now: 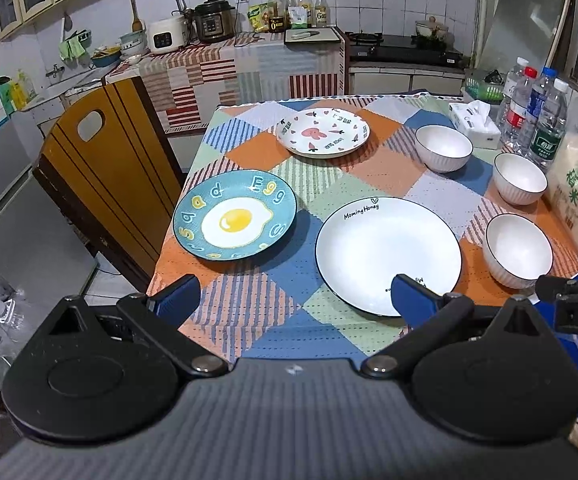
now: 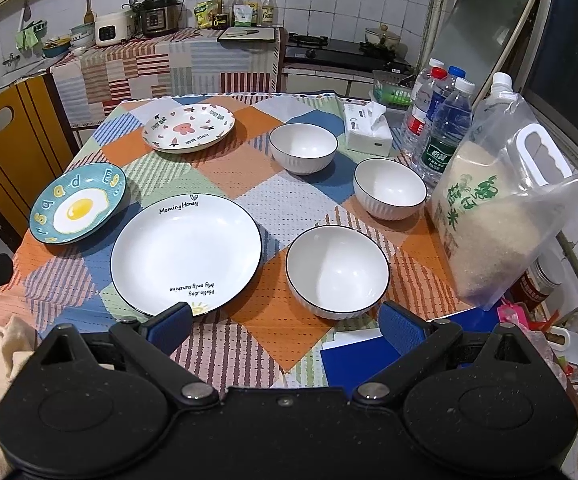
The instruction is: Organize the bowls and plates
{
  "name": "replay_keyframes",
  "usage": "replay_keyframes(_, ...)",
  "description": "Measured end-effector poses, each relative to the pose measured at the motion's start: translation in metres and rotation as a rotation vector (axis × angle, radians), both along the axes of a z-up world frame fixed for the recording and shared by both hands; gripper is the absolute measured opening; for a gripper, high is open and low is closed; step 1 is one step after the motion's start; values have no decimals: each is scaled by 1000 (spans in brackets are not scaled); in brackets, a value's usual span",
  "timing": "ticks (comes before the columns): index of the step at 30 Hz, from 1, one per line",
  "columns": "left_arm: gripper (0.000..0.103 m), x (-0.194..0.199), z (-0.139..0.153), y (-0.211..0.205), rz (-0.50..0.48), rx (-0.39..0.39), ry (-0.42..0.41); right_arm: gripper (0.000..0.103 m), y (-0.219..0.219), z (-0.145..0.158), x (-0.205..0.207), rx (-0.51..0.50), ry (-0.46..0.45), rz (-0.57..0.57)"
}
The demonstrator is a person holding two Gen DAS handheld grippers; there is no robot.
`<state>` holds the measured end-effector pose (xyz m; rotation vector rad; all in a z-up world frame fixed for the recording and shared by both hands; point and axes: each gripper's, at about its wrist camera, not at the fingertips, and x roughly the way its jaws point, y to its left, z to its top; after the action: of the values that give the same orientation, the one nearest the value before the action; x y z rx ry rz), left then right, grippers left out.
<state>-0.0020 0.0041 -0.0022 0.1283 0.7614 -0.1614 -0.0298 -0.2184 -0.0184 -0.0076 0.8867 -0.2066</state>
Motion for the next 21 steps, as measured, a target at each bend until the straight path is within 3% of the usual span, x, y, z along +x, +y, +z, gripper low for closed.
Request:
replay_keyframes(9,103,0,-1,2,-9,-12,-22,101,1,-3,1,-14,0,7)
replay_keyframes(16,101,10,-15,8,5,-36,82,101,3,-5,1,-30,-18,6)
replay_keyframes(21,101,10,-20,9,-7,-53,81,101,1,-10,1,-20,-23,10)
